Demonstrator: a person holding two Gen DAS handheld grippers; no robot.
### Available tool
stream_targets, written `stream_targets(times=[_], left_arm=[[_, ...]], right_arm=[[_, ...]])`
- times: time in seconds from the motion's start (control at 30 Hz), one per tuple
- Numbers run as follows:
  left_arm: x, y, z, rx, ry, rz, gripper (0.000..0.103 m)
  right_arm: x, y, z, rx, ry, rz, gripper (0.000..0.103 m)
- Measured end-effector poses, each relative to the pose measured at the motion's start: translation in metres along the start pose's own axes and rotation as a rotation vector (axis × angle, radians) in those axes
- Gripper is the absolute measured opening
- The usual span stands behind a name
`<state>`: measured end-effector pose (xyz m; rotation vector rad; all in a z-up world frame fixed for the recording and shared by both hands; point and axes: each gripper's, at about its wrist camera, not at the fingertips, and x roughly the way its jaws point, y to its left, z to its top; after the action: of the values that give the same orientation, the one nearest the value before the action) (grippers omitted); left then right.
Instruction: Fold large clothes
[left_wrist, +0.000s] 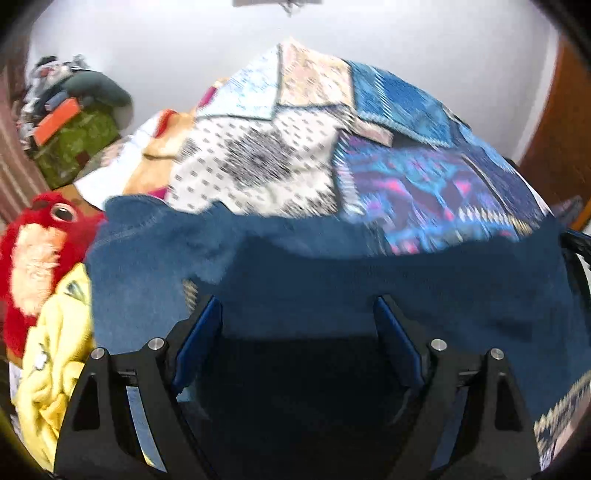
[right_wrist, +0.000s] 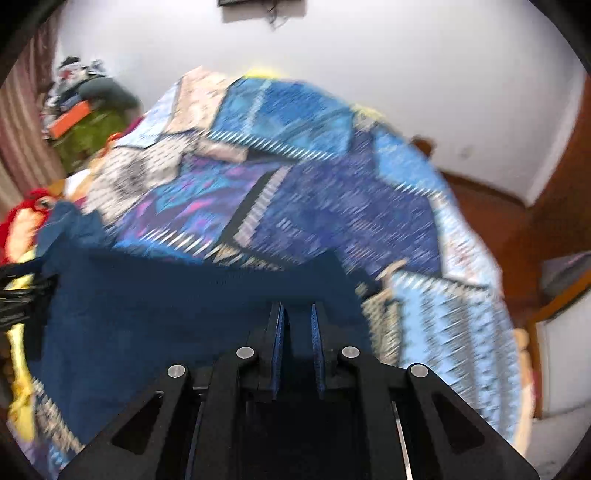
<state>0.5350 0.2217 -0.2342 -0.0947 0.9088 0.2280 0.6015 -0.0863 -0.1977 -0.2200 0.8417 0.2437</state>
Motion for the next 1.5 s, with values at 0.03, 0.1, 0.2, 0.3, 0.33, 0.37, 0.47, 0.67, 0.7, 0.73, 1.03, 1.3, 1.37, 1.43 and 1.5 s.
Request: stream_targets(times=[0.03, 0.1, 0.2, 0.3, 0.33, 0.37, 0.47, 0.67, 0.7, 0.73, 1.03, 1.3, 1.37, 1.43, 1.5], left_arm=[[-0.003, 0.003, 0.003, -0.01, -0.011, 0.036, 0.086], [-0.007, 0.007, 0.005, -0.019, -0.023, 0.064, 0.086], [-0.024, 0.011, 0.002, -0.013, -0.041, 0.053, 0.086], [-0.046, 0.007, -0.009, 0.007, -0.059, -0.002, 0.086], [-0.055, 0.003, -0.015, 0.016, -0.062, -0.041, 0.086], [-0.059, -0.001, -0.018, 0.023, -0.059, -0.064, 0.086], [-0.073, -0.017, -0.035, 0.052, -0.047, -0.147, 0.086], [-0.062, -0.053, -0.071, 0.136, 0.027, -0.179, 0.086], [-0.056, -0.058, -0.076, 0.151, 0.04, -0.159, 0.086], [-0.048, -0.062, -0.083, 0.173, 0.056, -0.131, 0.087], [-0.046, -0.033, -0.111, 0.085, 0.027, -0.114, 0.094], [-0.048, 0.0, -0.136, 0.069, 0.068, -0.002, 0.093], [-0.045, 0.013, -0.143, 0.039, 0.092, 0.016, 0.093], [-0.044, 0.032, -0.152, -0.024, 0.117, 0.015, 0.093], [-0.047, 0.052, -0.161, -0.106, 0.128, 0.021, 0.093]], right_arm=[[-0.005, 0.001, 0.001, -0.001, -0.016, -0.004, 0.01], [-0.024, 0.008, -0.001, -0.007, -0.051, 0.074, 0.01], [-0.05, 0.028, -0.008, -0.065, -0.069, 0.167, 0.01], [-0.07, 0.055, -0.02, -0.15, -0.067, 0.22, 0.01], [-0.074, 0.063, -0.026, -0.171, -0.061, 0.236, 0.01], [-0.077, 0.072, -0.031, -0.193, -0.048, 0.257, 0.01], [-0.079, 0.091, -0.05, -0.216, -0.007, 0.305, 0.01], [-0.042, 0.108, -0.078, -0.274, 0.09, 0.212, 0.01], [-0.039, 0.105, -0.081, -0.269, 0.082, 0.22, 0.01], [-0.039, 0.1, -0.084, -0.262, 0.074, 0.23, 0.01], [-0.053, 0.075, -0.099, -0.252, 0.063, 0.23, 0.01], [-0.048, 0.044, -0.129, -0.34, 0.063, -0.149, 0.01], [-0.048, 0.032, -0.137, -0.347, 0.063, -0.172, 0.01], [-0.05, 0.022, -0.142, -0.347, 0.064, -0.207, 0.011], [-0.052, 0.011, -0.144, -0.32, 0.068, -0.18, 0.016]])
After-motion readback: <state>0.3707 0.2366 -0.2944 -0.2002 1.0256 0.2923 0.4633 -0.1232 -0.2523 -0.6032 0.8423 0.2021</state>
